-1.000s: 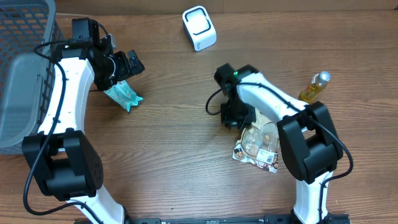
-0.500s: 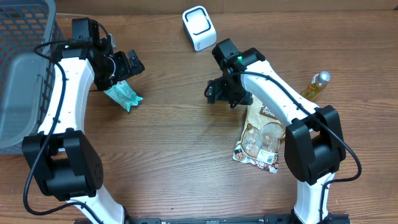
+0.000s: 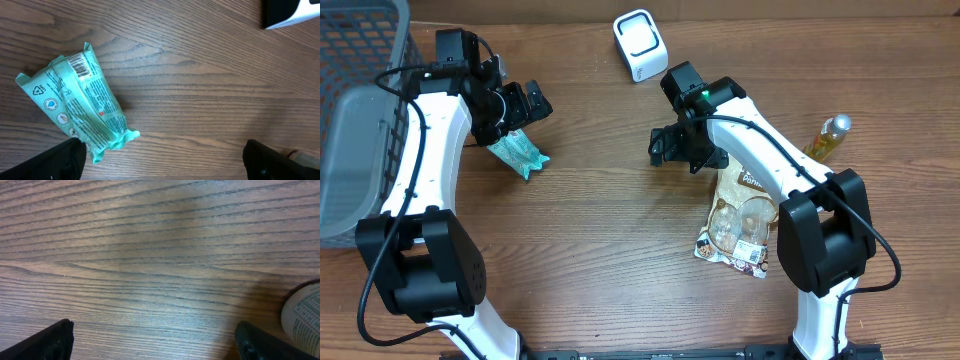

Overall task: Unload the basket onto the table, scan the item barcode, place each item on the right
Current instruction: 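Lower the left gripper onto the teal wipe pack and grasp it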

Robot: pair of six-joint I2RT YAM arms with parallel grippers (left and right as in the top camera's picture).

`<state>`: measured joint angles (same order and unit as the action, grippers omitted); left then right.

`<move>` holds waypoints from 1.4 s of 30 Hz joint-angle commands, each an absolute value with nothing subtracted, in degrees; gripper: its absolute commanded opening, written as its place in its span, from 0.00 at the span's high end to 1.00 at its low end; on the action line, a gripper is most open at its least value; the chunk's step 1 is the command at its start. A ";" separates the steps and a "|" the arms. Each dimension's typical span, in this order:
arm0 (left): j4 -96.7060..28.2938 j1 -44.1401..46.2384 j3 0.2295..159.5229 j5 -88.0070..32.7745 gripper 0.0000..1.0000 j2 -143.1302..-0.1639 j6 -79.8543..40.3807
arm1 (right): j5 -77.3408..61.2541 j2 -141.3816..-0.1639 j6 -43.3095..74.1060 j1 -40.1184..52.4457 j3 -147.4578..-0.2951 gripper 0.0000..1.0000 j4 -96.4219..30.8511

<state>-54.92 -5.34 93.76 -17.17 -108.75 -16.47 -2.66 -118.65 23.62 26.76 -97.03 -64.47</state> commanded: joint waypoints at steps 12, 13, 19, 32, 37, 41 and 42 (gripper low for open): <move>-54.48 -5.23 94.59 -18.92 0.00 -107.53 -17.85 | -2.66 -117.05 23.62 27.03 -97.95 0.00 -64.31; -55.57 -5.23 94.59 -20.10 0.00 -107.53 -17.82 | -2.68 -117.08 23.64 27.03 -97.95 0.00 -64.31; -55.22 -5.19 94.59 -21.61 0.01 -107.53 -17.10 | -2.66 -117.05 23.64 27.03 -97.95 0.00 -64.29; -55.88 -5.19 92.62 -3.18 0.45 -107.68 -22.00 | -2.68 -117.05 23.64 27.03 -97.95 0.00 -64.29; -51.03 -5.17 88.01 -2.33 0.41 -107.92 -22.72 | -2.66 -117.05 23.62 27.03 -97.95 0.00 -64.31; -46.44 -5.19 83.90 -0.84 0.42 -108.27 -22.76 | -2.68 -117.08 23.64 27.03 -97.95 0.00 -64.29; -45.08 -5.17 82.81 -0.91 0.43 -108.33 -23.05 | -2.68 -117.05 23.64 27.03 -97.95 0.00 -64.31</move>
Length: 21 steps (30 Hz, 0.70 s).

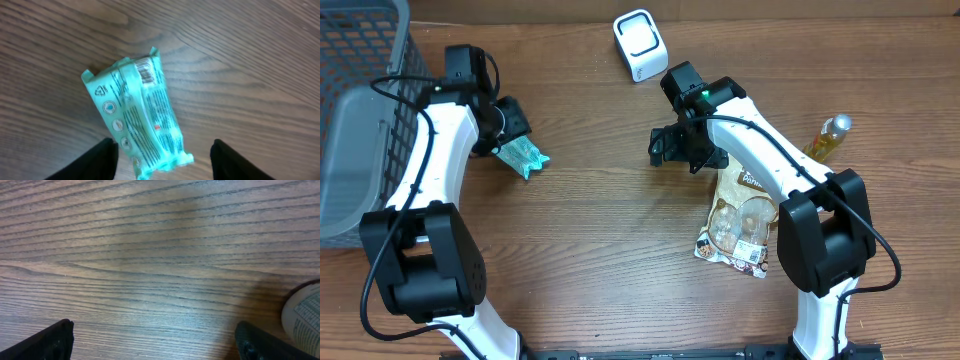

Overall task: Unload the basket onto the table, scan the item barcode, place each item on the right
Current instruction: 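Lower the left gripper onto the teal wipe pack and grasp it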

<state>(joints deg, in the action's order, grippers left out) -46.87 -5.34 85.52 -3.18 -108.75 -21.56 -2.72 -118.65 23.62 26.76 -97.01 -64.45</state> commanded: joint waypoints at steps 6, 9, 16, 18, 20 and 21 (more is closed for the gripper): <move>-36.86 -5.13 75.85 -0.80 0.53 -108.42 -24.32 | -2.66 -117.05 23.64 27.03 -97.95 0.00 -64.29; -33.80 -5.10 72.53 -0.58 0.53 -108.44 -26.65 | -2.66 -117.08 23.64 27.03 -97.95 0.00 -64.29; -30.37 -5.10 67.92 0.36 0.76 -108.47 -28.38 | -2.68 -117.05 23.62 27.03 -97.95 0.00 -64.31; -30.39 -4.84 67.92 -0.73 0.83 -108.44 -28.32 | -2.66 -117.05 23.64 26.96 -97.95 0.00 -64.31; -30.37 -4.38 67.96 -3.70 0.88 -108.44 -28.10 | -2.68 -117.05 23.64 26.98 -97.95 0.00 -64.31; -30.33 -4.03 67.96 -5.67 0.91 -108.44 -27.24 | -2.68 -117.05 23.64 26.98 -97.95 0.00 -64.29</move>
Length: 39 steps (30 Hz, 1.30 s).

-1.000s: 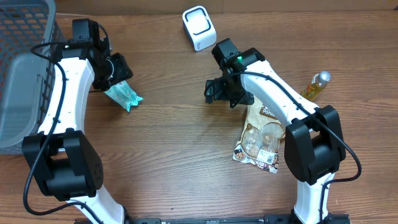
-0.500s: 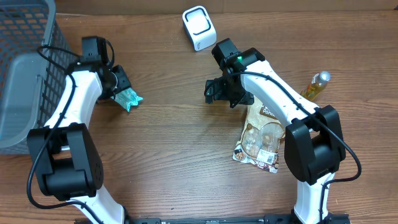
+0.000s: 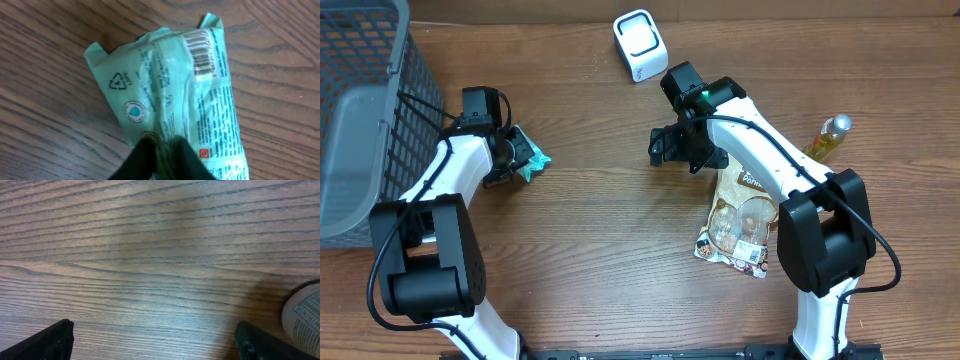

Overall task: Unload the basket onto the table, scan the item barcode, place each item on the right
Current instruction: 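Lower the left gripper onto the teal wipe pack and grasp it, then slide the teal pack right toward center with the left gripper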

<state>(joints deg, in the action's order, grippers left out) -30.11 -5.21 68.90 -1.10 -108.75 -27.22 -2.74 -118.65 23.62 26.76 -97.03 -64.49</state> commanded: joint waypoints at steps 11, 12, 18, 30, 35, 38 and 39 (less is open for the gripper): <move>-33.52 7.68 67.99 -11.40 0.89 -108.44 -18.44 | -2.68 -117.05 23.64 26.98 -97.95 0.00 -64.31; -34.39 9.32 67.99 -11.05 0.89 -108.44 -18.15 | -2.68 -117.08 23.64 26.98 -97.95 0.00 -64.29; -40.93 14.17 70.85 -8.38 0.75 -108.40 -18.20 | -2.66 -117.05 23.64 26.98 -97.95 0.00 -64.29; -53.54 14.22 79.37 -17.32 0.93 -108.47 -18.20 | -2.66 -117.05 23.64 26.98 -97.95 0.00 -64.29; -53.19 14.33 76.55 -18.11 0.96 -108.55 -18.44 | -2.68 -117.05 23.64 26.98 -97.95 0.00 -64.29; -52.05 14.28 74.30 -18.06 0.94 -108.66 -18.41 | -2.68 -117.05 23.64 26.98 -97.95 0.00 -64.29; -51.09 14.28 73.30 -18.04 0.94 -108.66 -18.41 | -2.68 -117.05 23.62 26.98 -97.95 0.00 -64.29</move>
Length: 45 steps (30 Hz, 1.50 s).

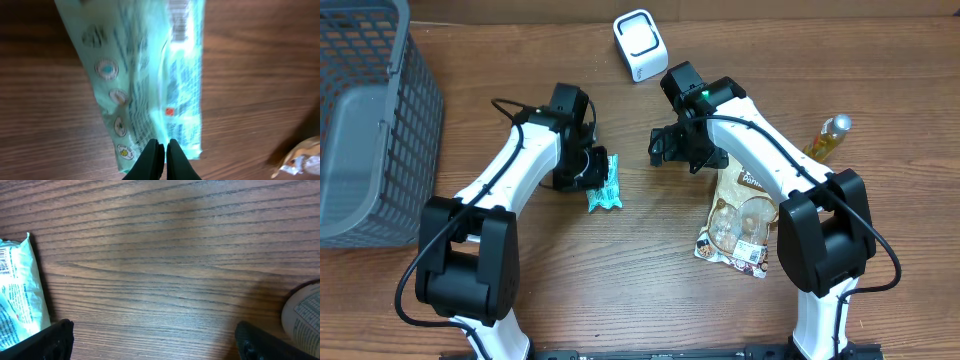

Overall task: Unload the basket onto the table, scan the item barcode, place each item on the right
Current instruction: 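Slide the teal pack right toward center with the left gripper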

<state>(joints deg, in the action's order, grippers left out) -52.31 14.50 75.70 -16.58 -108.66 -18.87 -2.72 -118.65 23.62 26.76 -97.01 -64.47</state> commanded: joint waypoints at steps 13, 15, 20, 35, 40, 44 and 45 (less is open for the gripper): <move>-44.53 14.22 65.82 -17.45 0.54 -111.42 -19.46 | -2.68 -117.05 23.64 26.98 -97.95 0.00 -64.31; -44.51 14.22 65.82 -17.47 0.44 -112.49 -19.29 | -2.66 -117.05 23.62 26.98 -97.95 0.00 -64.31; -45.58 14.15 66.67 -18.09 0.48 -112.68 -19.27 | -2.66 -117.05 23.64 26.98 -97.95 0.00 -64.31; -54.85 14.11 85.80 -14.63 0.81 -112.27 -15.22 | -2.66 -117.05 23.64 26.98 -97.95 0.00 -64.29; -52.40 14.24 84.01 -2.35 0.96 -112.66 -18.04 | -2.66 -117.05 23.64 26.98 -97.95 0.00 -64.29; -50.30 14.28 79.83 1.67 0.94 -112.84 -19.81 | -2.68 -117.05 23.62 26.98 -97.95 0.00 -64.31; -50.26 14.28 78.74 1.65 0.93 -112.84 -20.01 | -2.66 -117.05 23.64 26.98 -97.95 0.00 -64.31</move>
<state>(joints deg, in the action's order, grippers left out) -50.33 14.50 81.93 -3.60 -111.90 -18.06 -2.72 -118.65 23.62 26.76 -97.01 -64.47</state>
